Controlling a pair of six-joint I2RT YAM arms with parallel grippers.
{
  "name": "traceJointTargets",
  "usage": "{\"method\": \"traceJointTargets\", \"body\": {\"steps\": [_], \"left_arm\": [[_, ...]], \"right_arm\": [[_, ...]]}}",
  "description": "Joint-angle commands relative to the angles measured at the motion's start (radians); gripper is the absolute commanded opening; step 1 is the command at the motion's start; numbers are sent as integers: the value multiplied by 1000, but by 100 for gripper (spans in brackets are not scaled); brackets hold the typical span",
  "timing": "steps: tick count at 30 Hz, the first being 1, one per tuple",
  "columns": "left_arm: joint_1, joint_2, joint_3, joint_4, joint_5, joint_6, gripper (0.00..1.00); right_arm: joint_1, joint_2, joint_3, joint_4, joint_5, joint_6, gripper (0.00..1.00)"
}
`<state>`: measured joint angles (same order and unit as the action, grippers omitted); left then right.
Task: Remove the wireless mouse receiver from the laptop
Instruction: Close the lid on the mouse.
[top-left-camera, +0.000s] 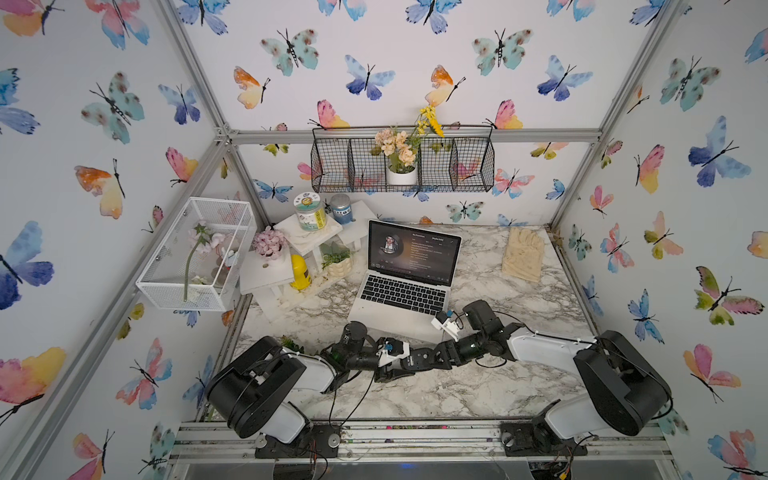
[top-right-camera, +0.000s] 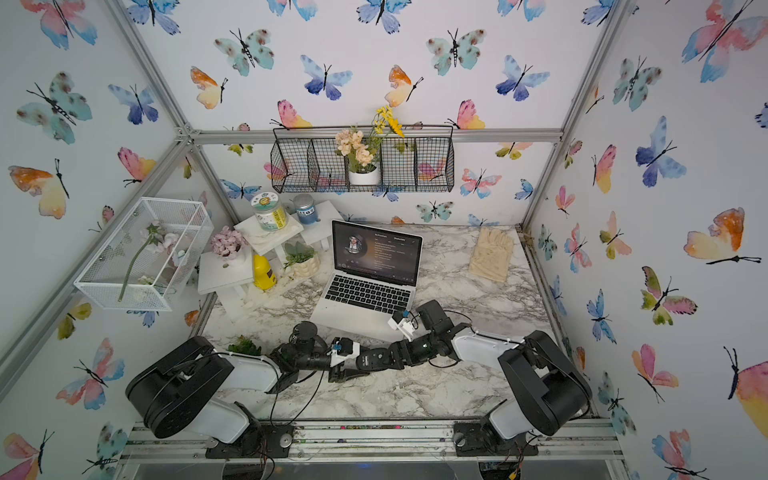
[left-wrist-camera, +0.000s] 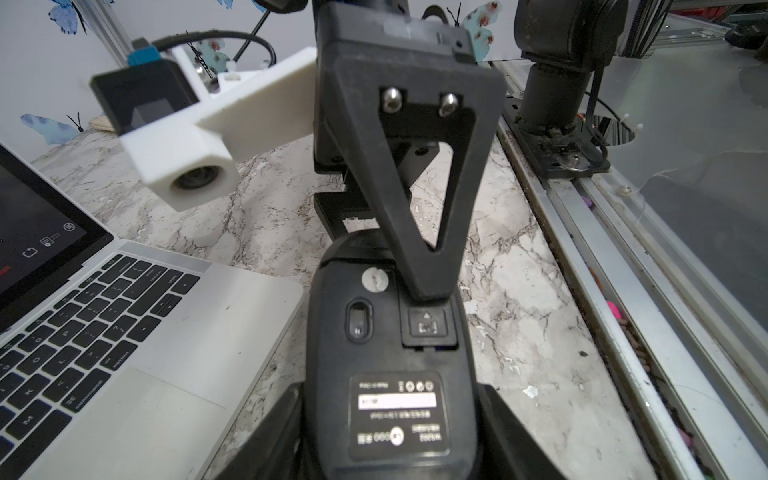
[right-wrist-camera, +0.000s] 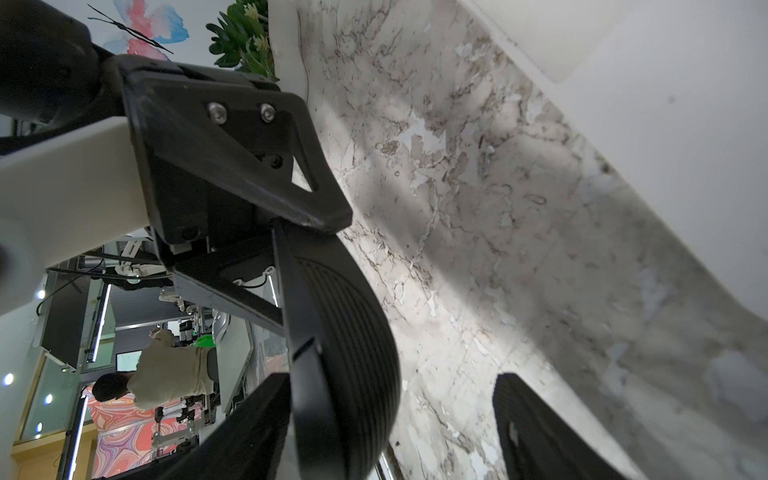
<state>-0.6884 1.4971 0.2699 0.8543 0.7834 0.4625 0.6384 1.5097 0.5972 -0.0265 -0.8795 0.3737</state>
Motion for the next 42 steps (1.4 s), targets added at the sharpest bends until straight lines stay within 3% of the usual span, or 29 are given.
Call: {"method": "traceJointTargets", "body": {"steps": [1, 10, 16, 24, 37, 42], "left_arm": [[0, -8, 17, 46, 50, -14, 0], [-1, -2, 17, 52, 58, -15, 0], [-1, 10, 15, 40, 40, -6, 0], [-1, 12, 18, 31, 25, -1, 0], [-2, 17, 25, 19, 17, -4, 0], [0, 20, 26, 18, 13, -4, 0]], "right_arm": [[27, 40, 19, 25, 52, 10, 78], [65, 100, 38, 93, 39, 42, 71], [63, 29, 32, 118, 24, 67, 88], [56, -56, 19, 84, -9, 70, 91], [54, -95, -33, 175, -119, 112, 76], [54, -117, -28, 172, -124, 111, 65]]}}
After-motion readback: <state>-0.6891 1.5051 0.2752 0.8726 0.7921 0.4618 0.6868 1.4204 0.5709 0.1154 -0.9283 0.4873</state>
